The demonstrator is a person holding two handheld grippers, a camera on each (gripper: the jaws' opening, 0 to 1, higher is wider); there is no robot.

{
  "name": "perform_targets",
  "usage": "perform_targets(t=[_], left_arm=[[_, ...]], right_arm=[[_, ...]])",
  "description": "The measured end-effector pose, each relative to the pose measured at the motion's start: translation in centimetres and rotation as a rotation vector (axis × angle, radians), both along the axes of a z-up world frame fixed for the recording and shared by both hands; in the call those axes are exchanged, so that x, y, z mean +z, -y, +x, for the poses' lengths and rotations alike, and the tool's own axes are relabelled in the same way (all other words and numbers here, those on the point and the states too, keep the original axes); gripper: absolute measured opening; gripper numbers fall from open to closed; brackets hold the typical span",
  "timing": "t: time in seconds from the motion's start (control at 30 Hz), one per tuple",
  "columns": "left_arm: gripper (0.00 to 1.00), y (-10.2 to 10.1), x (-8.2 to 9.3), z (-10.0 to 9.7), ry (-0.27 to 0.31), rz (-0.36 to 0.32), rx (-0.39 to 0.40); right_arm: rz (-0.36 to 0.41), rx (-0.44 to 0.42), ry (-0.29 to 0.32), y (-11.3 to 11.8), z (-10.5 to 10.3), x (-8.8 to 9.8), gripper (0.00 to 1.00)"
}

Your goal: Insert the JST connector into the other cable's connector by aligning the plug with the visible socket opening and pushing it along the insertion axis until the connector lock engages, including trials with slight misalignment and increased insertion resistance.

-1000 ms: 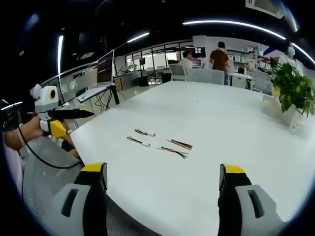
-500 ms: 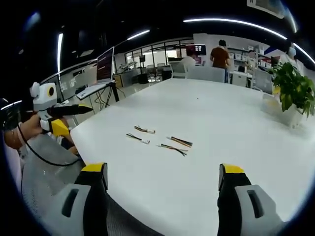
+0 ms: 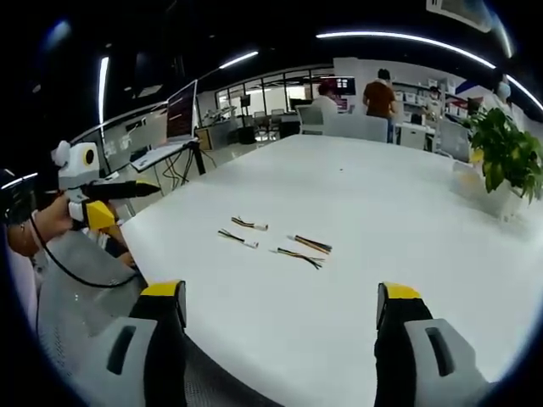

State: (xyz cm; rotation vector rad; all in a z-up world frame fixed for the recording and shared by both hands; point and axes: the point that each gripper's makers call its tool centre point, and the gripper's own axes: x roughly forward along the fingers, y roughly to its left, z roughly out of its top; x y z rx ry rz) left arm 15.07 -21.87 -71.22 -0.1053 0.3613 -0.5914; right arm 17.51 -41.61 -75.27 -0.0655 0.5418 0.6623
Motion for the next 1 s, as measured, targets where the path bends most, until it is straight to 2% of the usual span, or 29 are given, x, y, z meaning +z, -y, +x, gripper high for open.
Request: perform_targets(t=[0.1, 0.23, 0.53, 0.73, 0.87, 1.0], left_arm=[[0.91, 0.2, -0.3, -0.2, -0.008, 0.017, -0.018], [0.9, 0.1, 0.0, -0.1, -0.017, -0.025, -0.006], [0.89, 0.0, -0.4, 0.1, -0.037, -0.009, 0.003], [0.9, 0.2, -0.6, 0.2, -0.05, -0.006, -0.008], [0.9, 0.0, -0.8, 0.8, -0.052, 0.024, -0.023], [0.9, -0.2, -0.2, 1.2, -0.046, 0.022, -0.046]], right_arm=[[-0.001, 0.002, -0.002, 0.0, 0.0, 0.0, 0.91], [0.002, -0.005, -0.006, 0.1, 0.0, 0.0, 0.9], [0.027, 0.034, 0.019, -0.8, -0.2, 0.6, 0.88], [0.032, 0.018, 0.017, -0.6, 0.0, 0.7, 0.87], [0.039, 0.018, 0.023, -0.6, 0.3, 0.9, 0.87], [0.024, 0.019, 0.031, -0.3, 0.6, 1.1, 0.86]])
